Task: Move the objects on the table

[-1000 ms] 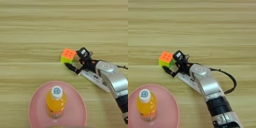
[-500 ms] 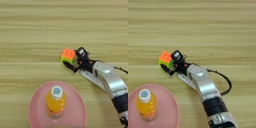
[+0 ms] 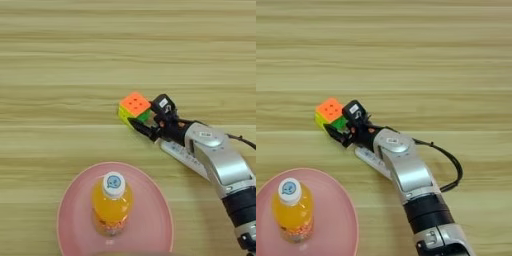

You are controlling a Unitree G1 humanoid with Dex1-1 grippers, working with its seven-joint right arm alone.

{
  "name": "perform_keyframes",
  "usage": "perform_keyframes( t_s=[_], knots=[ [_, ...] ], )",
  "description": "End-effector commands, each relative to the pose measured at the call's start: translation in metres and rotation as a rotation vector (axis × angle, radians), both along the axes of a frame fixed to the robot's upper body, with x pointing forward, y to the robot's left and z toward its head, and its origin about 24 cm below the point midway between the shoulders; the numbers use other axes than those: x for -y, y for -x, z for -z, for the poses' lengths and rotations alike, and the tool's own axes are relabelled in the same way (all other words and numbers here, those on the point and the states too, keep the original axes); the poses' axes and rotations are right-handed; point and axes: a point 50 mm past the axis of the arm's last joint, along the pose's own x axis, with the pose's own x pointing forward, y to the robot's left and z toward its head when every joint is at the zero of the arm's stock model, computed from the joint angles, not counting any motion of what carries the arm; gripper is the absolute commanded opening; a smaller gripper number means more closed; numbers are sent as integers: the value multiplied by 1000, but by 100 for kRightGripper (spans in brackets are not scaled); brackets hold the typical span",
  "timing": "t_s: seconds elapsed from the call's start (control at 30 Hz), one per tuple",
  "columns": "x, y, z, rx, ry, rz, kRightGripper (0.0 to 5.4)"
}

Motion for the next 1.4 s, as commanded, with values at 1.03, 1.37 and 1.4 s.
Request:
perform_keyframes(
  t_s=[1.03, 1.37, 1.4],
  knots=[
    [-7, 53, -70, 238, -117, -557, 333],
    [8, 67, -57, 159, -21, -654, 333],
    [9, 69, -56, 150, -11, -667, 333]
  ],
)
